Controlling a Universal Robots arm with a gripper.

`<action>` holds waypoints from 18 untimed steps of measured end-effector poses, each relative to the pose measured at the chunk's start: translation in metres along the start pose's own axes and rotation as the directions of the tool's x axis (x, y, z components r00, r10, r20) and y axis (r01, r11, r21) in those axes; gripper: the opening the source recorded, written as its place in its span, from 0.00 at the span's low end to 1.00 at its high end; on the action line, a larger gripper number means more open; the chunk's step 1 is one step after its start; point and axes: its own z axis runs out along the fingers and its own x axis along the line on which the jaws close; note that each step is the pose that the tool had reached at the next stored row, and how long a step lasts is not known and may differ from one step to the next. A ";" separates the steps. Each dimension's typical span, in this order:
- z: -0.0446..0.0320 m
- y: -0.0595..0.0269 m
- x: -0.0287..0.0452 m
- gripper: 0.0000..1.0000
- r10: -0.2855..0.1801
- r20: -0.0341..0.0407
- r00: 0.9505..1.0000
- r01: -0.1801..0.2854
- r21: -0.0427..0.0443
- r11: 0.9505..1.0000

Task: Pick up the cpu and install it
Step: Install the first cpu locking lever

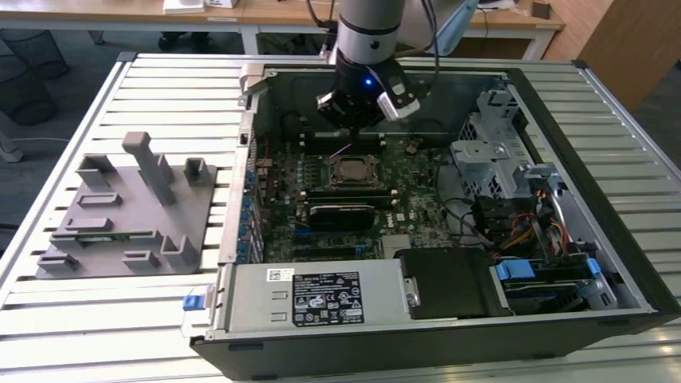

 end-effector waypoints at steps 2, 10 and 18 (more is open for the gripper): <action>0.0011 -0.0002 -0.0014 0.11 0.000 0.000 1.000 0.000 0.000 1.000; 0.0091 -0.0012 -0.0046 0.11 0.000 0.000 1.000 0.000 0.000 1.000; 0.0174 -0.0024 -0.0088 0.11 0.000 0.000 1.000 0.000 0.000 1.000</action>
